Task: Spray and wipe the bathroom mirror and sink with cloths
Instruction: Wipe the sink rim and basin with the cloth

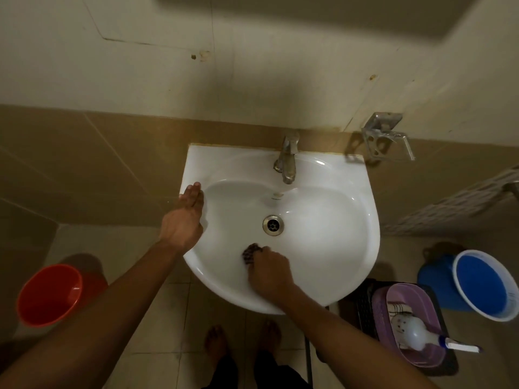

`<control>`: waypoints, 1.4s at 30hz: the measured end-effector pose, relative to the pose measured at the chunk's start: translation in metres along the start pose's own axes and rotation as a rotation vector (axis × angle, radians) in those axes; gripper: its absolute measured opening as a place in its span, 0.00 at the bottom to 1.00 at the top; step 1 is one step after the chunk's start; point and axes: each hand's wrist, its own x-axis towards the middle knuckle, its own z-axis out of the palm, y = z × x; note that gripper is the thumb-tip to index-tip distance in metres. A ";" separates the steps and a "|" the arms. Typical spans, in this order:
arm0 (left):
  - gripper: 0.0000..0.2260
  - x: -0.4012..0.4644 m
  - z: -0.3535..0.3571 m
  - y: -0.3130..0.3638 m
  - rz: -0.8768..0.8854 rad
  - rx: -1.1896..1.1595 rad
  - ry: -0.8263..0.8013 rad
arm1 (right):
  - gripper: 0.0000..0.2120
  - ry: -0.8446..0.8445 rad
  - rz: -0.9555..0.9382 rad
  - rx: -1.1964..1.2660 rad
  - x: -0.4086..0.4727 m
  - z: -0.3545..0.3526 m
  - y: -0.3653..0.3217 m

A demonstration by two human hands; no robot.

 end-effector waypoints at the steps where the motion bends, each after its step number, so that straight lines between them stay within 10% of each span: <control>1: 0.34 0.000 0.000 -0.001 -0.001 -0.005 0.000 | 0.15 -0.001 -0.034 0.027 -0.002 0.001 -0.003; 6: 0.34 0.000 -0.001 0.003 -0.021 -0.028 0.011 | 0.24 -0.139 -0.099 0.196 -0.015 0.006 0.016; 15: 0.33 0.007 0.001 0.021 -0.097 0.020 0.004 | 0.11 -0.321 -0.106 0.804 -0.012 -0.044 0.028; 19: 0.31 0.017 0.005 0.033 -0.153 0.099 -0.011 | 0.08 -0.085 0.016 1.134 0.000 -0.117 0.069; 25: 0.30 0.022 0.005 0.042 -0.198 0.095 -0.018 | 0.16 0.385 -0.240 0.578 0.063 -0.251 0.088; 32: 0.30 0.020 0.007 0.036 -0.188 0.060 -0.017 | 0.20 0.332 -0.325 0.114 0.134 -0.261 0.067; 42: 0.31 0.019 0.012 0.029 -0.165 0.039 0.014 | 0.20 0.302 -0.480 0.198 0.059 -0.201 0.085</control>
